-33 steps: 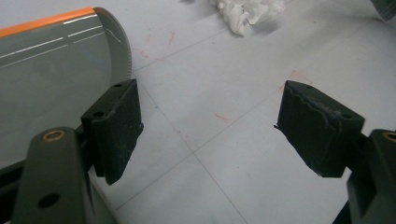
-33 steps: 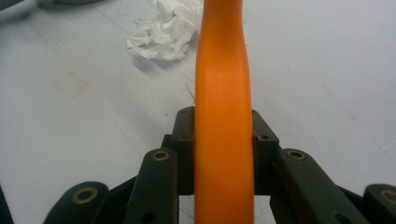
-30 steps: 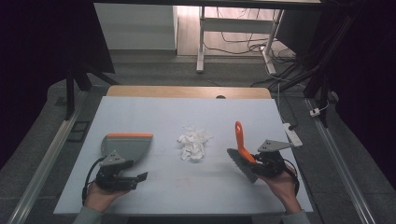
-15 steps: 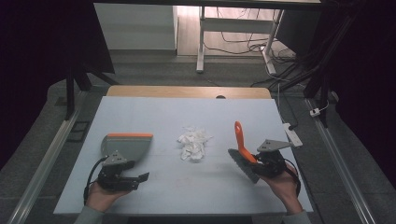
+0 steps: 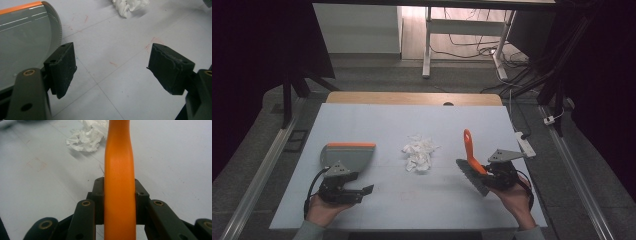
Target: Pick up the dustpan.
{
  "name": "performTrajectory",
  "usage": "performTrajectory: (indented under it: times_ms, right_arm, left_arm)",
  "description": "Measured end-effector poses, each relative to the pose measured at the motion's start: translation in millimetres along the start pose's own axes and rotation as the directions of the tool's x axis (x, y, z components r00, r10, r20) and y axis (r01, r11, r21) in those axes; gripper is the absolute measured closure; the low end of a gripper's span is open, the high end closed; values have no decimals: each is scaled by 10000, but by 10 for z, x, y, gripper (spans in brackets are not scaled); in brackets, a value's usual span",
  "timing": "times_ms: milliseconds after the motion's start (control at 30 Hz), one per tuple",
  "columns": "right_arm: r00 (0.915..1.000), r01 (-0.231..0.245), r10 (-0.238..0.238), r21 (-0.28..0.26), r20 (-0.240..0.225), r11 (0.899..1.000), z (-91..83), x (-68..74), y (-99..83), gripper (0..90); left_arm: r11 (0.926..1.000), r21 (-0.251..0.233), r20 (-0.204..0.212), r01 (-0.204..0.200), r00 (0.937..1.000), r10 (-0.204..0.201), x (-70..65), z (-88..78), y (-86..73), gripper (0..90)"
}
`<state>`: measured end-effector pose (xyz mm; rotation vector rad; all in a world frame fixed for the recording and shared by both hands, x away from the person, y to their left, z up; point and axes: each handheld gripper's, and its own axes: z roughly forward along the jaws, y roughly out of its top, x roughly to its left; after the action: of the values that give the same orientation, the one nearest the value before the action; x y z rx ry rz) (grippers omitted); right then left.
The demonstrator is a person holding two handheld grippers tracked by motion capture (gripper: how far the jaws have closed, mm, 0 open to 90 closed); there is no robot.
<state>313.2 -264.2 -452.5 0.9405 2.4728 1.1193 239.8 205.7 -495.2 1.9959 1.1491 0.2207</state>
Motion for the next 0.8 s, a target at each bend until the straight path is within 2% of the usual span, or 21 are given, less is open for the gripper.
performTrajectory:
  times_ms: [267,400,500,667,800]
  right_arm:
    - [10000,-6,6,-107,28,9999,-24,-9,3,704]
    - [10000,51,-51,-51,42,10000,-19,-8,6,704]
    - [10000,61,-60,-40,53,10000,-17,-7,6,704]
    - [10000,58,-58,-39,73,10000,-19,2,15,704]
    - [9999,83,-83,16,73,10000,-1,6,20,704]
  left_arm:
    - [9996,258,-162,139,9998,-135,-52,35,59,230]
    - [9987,466,-518,229,9984,-205,-55,22,133,228]
    - [9985,421,-691,352,9971,-322,-42,-21,197,228]
    - [9966,555,-1090,602,9926,-539,14,-94,274,226]
    - [9934,644,-1462,950,9856,-848,93,-135,301,226]
